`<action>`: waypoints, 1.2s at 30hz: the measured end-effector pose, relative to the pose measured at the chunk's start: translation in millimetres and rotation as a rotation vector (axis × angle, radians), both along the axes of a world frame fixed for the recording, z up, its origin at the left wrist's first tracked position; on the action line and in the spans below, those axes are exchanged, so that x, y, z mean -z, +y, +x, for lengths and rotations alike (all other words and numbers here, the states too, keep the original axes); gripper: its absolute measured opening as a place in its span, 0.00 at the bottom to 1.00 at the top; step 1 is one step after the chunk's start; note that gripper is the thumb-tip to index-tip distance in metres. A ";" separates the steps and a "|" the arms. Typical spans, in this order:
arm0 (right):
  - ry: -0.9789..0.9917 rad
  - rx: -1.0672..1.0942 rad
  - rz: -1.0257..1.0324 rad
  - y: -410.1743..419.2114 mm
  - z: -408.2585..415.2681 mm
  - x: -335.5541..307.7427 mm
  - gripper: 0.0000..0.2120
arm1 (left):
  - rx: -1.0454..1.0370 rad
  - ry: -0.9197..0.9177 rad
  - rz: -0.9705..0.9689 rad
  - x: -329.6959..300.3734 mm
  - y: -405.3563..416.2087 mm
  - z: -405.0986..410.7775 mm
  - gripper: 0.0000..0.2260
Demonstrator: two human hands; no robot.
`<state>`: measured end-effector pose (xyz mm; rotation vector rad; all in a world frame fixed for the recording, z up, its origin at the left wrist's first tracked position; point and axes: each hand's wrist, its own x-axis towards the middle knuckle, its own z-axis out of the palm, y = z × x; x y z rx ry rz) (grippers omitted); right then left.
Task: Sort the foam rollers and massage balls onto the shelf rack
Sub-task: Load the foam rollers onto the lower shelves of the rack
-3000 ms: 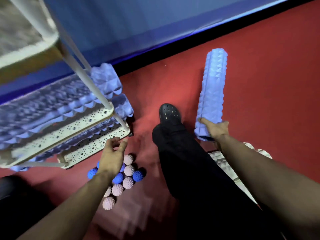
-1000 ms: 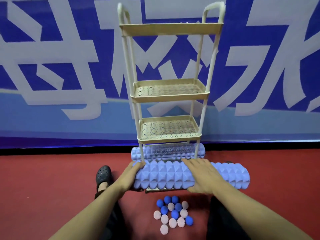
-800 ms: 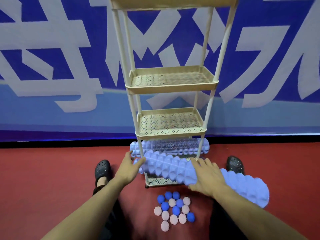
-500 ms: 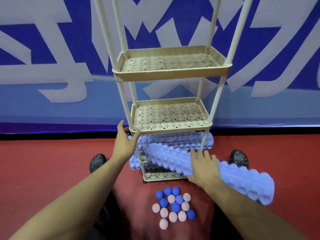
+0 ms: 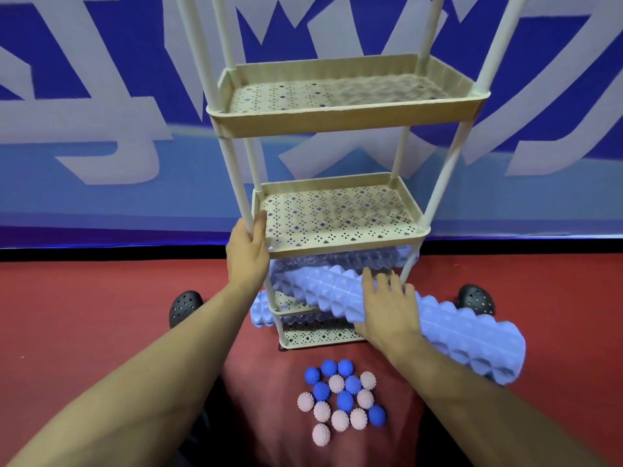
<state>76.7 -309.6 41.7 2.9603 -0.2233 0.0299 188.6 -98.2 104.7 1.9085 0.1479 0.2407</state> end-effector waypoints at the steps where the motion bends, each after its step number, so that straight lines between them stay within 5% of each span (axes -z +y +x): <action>1: -0.012 -0.008 -0.005 1.7 1.9 0.8 0.48 | -0.003 -0.010 0.074 0.2 1.2 1.4 0.21; 6: -0.002 -0.004 -0.029 4.8 7.7 -3.7 0.42 | 0.005 0.001 0.259 -2.4 15.4 10.8 0.21; 15: 0.049 -0.019 0.037 10.8 16.2 -12.8 0.40 | 0.112 -0.011 0.281 -1.8 28.2 19.1 0.19; 22: 0.048 0.137 0.216 13.5 31.9 -24.8 0.28 | 0.127 -0.012 0.255 0.2 29.2 16.6 0.19; 36: 0.007 -0.203 0.073 82.6 66.6 -7.1 0.12 | 0.153 -0.071 0.281 7.2 28.4 15.6 0.19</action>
